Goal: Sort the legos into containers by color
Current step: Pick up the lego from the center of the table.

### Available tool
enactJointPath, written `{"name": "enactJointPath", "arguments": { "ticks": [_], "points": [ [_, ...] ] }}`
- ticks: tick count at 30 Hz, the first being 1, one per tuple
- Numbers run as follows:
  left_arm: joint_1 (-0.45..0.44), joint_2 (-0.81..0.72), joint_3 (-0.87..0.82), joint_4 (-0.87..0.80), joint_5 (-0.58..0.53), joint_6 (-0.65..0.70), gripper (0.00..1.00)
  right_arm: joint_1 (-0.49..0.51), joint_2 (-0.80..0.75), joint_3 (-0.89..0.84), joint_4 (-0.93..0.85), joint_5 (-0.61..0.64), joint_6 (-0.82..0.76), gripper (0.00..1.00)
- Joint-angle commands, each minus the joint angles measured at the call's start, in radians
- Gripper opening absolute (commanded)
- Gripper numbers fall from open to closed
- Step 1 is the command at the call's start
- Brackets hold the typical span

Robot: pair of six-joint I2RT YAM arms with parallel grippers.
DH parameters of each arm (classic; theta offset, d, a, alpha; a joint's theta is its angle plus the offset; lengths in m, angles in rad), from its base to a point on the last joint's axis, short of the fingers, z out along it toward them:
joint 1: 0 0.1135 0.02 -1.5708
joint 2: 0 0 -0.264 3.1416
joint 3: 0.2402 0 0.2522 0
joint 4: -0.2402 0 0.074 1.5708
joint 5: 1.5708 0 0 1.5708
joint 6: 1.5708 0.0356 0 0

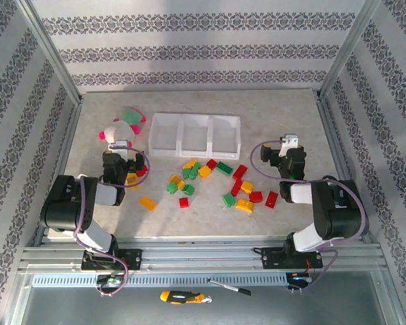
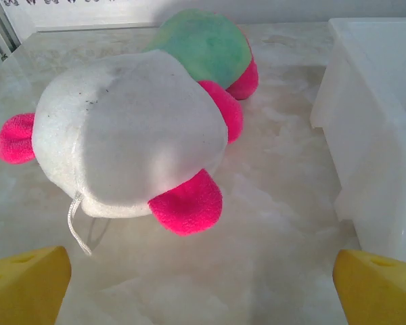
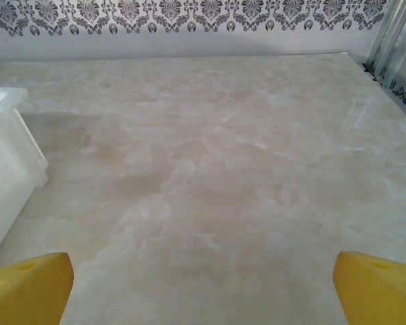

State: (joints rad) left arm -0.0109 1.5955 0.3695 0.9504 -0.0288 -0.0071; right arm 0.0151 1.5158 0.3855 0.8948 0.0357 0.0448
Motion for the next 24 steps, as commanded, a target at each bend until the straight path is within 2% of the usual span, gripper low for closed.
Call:
{"name": "enactJointPath", "arguments": {
  "ticks": [1, 24],
  "points": [
    [0.006, -0.003, 0.017, 0.003, 0.012, 0.007, 0.99, -0.003, 0.010, -0.005, 0.036, -0.008, -0.012, 0.98],
    [0.006, -0.003, 0.008, 0.017, 0.003, 0.004, 0.99, -0.003, 0.010, -0.005, 0.036, -0.008, -0.011, 0.98]
  ]
}}
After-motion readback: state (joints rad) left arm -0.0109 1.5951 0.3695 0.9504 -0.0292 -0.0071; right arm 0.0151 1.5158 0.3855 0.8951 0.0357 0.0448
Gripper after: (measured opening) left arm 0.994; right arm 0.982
